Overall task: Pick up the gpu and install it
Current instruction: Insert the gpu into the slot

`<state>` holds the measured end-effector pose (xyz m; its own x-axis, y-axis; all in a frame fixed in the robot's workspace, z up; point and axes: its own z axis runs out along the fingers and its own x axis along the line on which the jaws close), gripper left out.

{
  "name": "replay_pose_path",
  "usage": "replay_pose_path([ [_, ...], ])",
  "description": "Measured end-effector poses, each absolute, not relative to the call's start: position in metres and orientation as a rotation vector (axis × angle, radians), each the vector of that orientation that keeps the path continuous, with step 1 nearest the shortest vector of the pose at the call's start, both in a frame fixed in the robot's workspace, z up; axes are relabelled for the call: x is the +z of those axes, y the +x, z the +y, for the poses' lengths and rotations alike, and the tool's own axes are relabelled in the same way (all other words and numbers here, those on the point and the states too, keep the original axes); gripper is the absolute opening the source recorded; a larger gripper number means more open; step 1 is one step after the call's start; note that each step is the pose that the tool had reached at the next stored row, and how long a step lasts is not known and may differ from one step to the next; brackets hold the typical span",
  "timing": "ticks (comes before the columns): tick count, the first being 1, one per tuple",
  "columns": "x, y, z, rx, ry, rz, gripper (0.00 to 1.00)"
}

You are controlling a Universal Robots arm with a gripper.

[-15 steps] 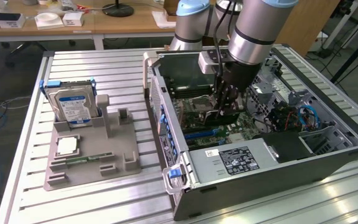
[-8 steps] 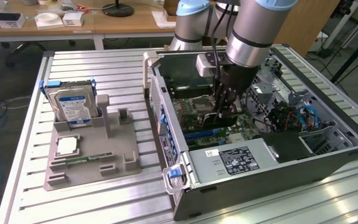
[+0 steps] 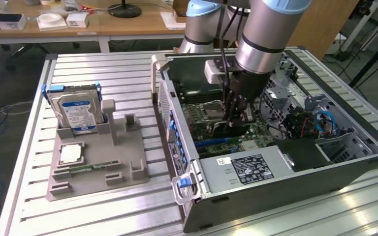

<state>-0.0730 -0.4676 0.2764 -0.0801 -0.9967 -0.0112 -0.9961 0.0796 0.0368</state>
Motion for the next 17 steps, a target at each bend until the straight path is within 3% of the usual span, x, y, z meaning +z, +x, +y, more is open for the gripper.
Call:
replay_pose_path([
  [17, 0.2709, -0.0803, -0.4676, -0.051, 2.118, -2.294, 0.26],
])
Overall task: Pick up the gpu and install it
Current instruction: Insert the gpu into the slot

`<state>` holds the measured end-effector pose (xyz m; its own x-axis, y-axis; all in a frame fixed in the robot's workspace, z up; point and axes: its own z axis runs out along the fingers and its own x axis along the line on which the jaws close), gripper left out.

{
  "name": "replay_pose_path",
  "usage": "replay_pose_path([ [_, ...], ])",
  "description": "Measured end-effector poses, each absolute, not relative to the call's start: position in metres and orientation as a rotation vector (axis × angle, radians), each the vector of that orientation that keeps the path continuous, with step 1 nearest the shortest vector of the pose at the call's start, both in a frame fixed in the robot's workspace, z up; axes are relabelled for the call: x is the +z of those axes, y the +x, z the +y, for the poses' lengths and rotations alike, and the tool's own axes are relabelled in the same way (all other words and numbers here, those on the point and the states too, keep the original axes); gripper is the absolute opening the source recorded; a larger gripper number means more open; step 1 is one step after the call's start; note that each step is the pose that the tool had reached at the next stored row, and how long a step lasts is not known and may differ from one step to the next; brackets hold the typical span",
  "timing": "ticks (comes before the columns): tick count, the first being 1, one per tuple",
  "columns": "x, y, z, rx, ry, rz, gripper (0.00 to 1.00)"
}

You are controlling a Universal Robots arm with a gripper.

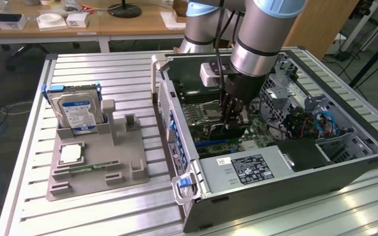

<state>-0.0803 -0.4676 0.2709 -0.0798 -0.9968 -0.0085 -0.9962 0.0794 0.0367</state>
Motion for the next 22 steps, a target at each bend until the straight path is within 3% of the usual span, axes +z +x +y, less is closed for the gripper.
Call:
replay_pose_path([
  [22, 0.2653, -0.0803, -0.4675, -0.072, 2.111, -2.281, 0.26],
])
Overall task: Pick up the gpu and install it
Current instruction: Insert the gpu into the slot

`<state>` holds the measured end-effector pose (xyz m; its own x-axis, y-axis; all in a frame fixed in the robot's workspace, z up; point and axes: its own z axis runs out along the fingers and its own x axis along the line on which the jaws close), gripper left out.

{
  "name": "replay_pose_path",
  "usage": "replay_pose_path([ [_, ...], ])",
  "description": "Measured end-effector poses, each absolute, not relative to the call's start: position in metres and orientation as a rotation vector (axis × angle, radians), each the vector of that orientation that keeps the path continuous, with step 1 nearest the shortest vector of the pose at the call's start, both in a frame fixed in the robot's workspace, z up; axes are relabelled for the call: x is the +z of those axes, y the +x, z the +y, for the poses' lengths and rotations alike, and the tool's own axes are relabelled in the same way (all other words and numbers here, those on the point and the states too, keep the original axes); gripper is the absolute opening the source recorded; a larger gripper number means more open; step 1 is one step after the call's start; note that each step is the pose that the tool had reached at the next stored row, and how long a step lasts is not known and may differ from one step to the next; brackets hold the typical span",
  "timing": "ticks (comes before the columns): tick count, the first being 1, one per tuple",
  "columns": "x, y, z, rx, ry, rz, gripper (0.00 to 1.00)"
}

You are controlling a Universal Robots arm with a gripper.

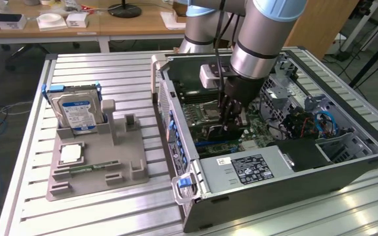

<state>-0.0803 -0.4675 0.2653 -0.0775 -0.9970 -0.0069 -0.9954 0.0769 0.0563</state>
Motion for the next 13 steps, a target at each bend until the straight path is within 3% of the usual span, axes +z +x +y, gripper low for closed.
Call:
replay_pose_path([
  [13, 0.2606, -0.0803, -0.4633, -0.068, 2.113, -2.279, 0.26],
])
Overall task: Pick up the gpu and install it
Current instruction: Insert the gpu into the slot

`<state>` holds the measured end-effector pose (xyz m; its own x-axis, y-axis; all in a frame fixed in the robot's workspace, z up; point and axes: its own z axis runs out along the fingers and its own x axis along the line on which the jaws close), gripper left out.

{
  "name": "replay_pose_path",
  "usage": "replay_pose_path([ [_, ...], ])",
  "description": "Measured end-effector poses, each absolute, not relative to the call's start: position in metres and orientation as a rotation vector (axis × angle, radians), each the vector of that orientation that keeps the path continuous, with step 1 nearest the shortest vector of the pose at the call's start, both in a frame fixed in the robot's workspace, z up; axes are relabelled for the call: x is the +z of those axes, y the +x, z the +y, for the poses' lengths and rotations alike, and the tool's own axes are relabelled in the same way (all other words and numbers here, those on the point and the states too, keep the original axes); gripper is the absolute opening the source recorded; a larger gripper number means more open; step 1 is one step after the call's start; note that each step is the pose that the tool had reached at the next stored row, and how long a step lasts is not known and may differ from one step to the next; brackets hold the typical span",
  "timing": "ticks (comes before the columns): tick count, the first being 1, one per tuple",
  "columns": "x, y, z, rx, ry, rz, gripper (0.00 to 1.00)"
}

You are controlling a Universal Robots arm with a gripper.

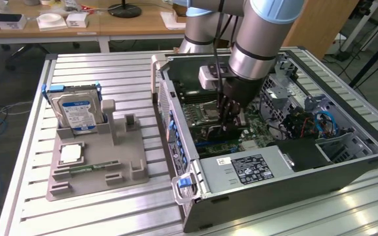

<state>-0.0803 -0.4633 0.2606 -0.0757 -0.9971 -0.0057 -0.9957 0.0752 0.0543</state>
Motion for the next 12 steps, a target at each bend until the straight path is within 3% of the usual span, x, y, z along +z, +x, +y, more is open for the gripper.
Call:
replay_pose_path([
  [12, 0.2577, -0.0802, -0.4617, -0.066, 2.113, -2.279, 0.26],
])
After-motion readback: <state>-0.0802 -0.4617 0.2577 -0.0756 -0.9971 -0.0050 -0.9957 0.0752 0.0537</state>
